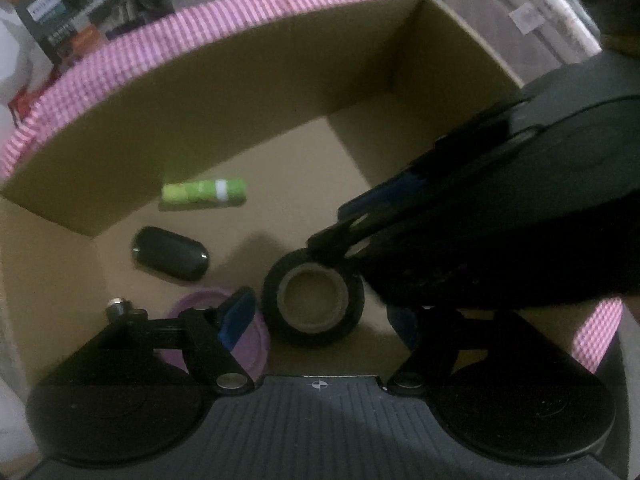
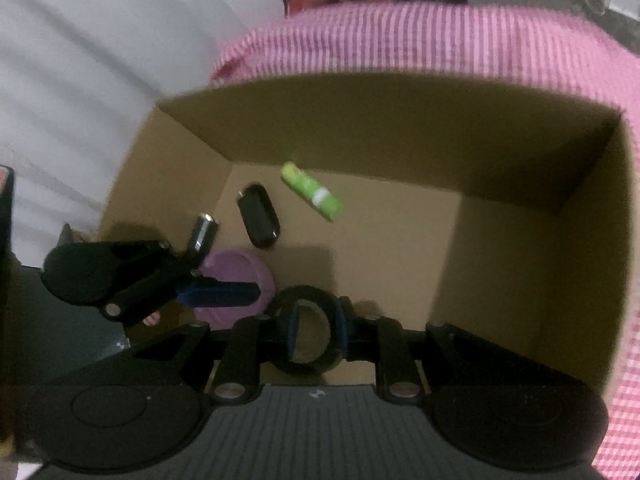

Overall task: Organize rigid objects
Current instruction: 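Carry the black tape roll into the box and open the right gripper, then return the right gripper to the table and grasp the white charger plug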

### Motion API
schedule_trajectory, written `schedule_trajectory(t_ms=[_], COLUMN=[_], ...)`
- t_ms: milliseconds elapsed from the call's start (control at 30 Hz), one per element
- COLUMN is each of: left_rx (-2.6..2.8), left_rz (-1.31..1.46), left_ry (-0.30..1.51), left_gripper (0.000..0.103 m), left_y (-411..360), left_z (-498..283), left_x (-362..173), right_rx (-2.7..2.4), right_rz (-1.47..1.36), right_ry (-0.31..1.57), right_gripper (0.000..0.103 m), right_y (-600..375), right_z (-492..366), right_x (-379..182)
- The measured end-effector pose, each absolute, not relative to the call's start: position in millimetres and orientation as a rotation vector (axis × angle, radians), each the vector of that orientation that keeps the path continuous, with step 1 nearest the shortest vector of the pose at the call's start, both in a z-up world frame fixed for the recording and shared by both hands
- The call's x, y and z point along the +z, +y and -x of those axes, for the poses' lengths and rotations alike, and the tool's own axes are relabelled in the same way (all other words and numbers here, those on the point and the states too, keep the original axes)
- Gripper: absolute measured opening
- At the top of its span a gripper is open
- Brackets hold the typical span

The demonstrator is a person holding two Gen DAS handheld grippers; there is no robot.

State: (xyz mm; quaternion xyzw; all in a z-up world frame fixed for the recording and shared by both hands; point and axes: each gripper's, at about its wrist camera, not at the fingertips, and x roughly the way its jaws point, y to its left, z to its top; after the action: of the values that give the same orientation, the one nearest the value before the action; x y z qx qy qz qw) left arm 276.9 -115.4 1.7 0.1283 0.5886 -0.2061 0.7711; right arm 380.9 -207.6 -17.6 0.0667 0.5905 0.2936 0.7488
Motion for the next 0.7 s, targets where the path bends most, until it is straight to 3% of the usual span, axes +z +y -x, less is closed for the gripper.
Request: schedule_trajectory(t_ms=[233, 333, 367, 400, 700], left_rx=[-0.430, -0.437, -0.440, -0.442, -0.481], left_rz=[-0.315, -0.300, -0.289, -0.278, -0.259], left_ry=[1.085, 0.998, 0.972, 0.948, 0.792], left_gripper=[0.077, 0.079, 0.079, 0.079, 0.080], left_y=[-100.2, -90.6, -86.2, -82.6, -84.1], left_z=[-233.7, -208.3, -199.1, -189.4, -98.0], left_x=[52.5, 75.3, 82.7, 87.8, 78.4], right_rx=[0.624, 0.623, 0.624, 0.623, 0.649], right_rz=[-0.219, -0.266, -0.287, -0.301, -0.452], right_ry=[1.093, 0.995, 0.961, 0.929, 0.792], right_gripper=[0.024, 0.042, 0.055, 0.058, 0.059], right_y=[-239.4, -257.8, -263.7, -268.7, -297.3], right_z=[-332.2, -296.8, -282.9, -268.6, -153.7], right_x=[42.6, 69.9, 77.3, 83.6, 92.1])
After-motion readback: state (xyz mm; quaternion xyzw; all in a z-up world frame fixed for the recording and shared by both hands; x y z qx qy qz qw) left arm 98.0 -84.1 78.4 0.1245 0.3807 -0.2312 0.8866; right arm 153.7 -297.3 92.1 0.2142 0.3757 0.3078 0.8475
